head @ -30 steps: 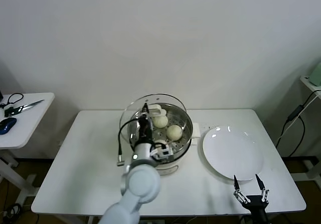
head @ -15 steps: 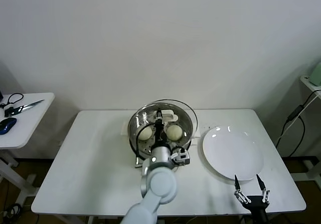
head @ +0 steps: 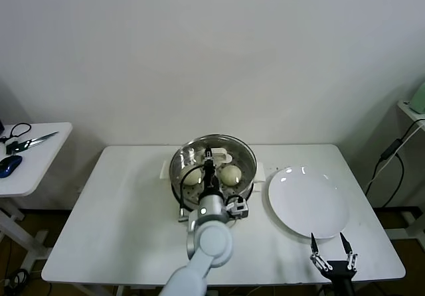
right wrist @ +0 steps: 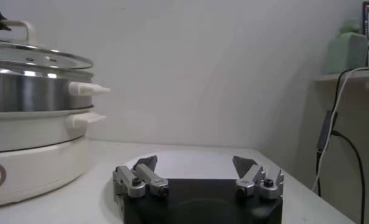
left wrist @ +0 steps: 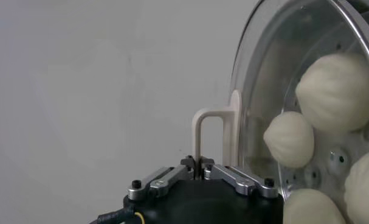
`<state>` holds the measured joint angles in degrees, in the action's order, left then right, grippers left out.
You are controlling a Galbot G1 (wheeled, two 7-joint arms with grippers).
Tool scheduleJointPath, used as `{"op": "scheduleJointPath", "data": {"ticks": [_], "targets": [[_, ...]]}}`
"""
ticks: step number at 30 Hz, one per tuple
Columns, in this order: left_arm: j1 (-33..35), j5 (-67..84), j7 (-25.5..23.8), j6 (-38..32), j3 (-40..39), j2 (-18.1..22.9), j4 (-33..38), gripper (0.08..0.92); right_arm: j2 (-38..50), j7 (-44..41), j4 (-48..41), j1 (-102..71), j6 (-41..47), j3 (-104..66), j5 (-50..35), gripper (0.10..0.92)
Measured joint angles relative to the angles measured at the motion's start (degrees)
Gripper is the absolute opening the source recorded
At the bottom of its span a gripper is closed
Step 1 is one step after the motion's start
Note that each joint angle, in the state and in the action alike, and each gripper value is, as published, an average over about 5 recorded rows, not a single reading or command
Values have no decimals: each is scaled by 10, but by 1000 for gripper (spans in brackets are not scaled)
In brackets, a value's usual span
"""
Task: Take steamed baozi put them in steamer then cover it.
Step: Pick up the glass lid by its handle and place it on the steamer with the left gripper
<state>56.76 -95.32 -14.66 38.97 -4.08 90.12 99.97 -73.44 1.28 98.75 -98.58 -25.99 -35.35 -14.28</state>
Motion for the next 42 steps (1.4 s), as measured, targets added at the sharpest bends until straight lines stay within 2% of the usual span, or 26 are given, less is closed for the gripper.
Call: {"op": "scheduleJointPath", "data": {"ticks": [14,33,36,42], "targets": [[-4,1,19,-5,9,-11,-22,137,-2,1,3,-4,-4,-3,-1,823],[0,8,28,-6,6,-3,-28,137,-7,1,6,-4,-6,-3,0,823],[3,10,29,-8,6,-5,-27,159,-7,1,8,-3,-5,-4,0,823],[12,18,29,-10,3,-10,-14,315,-6,-1,14,-3,1,-4,-3,823]]}}
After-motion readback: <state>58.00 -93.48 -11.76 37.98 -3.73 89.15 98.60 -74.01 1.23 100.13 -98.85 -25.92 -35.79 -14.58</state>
